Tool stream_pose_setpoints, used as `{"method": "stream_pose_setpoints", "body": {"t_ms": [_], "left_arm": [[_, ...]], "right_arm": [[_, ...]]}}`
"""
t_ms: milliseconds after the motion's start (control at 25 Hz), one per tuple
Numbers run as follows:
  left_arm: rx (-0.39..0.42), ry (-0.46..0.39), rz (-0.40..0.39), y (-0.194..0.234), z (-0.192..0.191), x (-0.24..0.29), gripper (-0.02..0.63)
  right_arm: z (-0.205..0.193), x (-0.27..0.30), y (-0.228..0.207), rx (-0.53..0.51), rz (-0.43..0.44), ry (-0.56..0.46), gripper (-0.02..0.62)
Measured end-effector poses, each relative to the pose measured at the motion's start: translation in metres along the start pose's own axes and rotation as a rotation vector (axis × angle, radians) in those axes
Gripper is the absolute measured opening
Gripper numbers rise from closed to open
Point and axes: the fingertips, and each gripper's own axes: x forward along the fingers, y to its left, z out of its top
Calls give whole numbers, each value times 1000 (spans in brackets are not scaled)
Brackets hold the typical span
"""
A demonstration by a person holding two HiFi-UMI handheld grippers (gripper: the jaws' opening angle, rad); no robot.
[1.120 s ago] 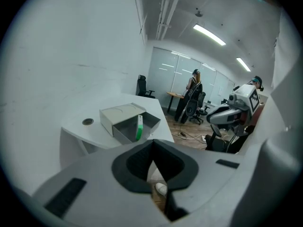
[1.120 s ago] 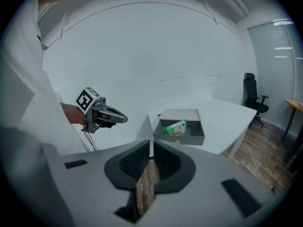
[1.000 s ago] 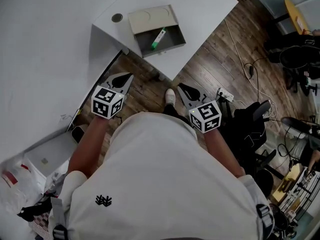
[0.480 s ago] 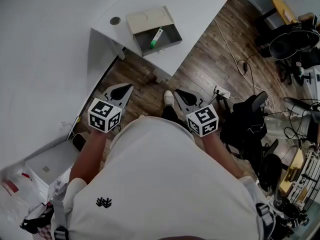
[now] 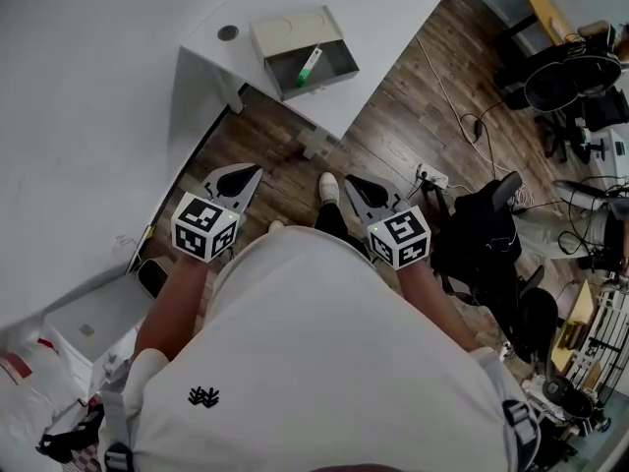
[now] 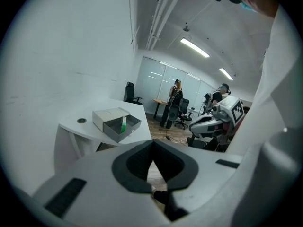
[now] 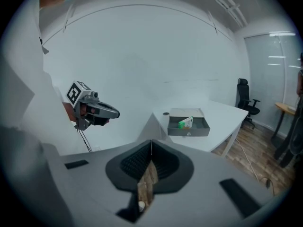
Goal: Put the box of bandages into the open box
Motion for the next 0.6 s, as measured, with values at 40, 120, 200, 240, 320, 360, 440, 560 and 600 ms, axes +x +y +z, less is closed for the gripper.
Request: {"method": "stream_pose_setpoints", "body": {"t_ms": [40, 120, 200, 240, 320, 360, 440, 560, 600], "left_arm": [[1, 0, -1, -1, -1, -2, 6], [5, -2, -3, -4, -2, -6, 6], [8, -5, -1, -6, -1, -9, 6], [8, -7, 0, -6, -1, -10, 6], [7, -8, 3, -5, -3, -13, 6], [6, -9, 5, -5, -4, -15, 6], [4, -10, 8, -5, -6, -18, 6], [2, -11, 11, -5, -7, -21, 6], [3, -11, 12, -6, -7, -21, 6]], "right_arm": [[0, -1, 2, -2, -2, -2, 9], [1, -3, 5, -4, -4, -6, 8], [1, -4, 7, -8, -4, -8, 8], [1, -4, 9, -11, -3, -9, 8], [2, -3, 13, -17, 1, -10, 8], [2, -2, 15, -21, 3, -10, 8], [2, -1, 19, -27, 7, -9, 8], [3, -1, 21, -33, 10, -8, 8], [3, -2, 22, -35, 10, -8, 7]]}}
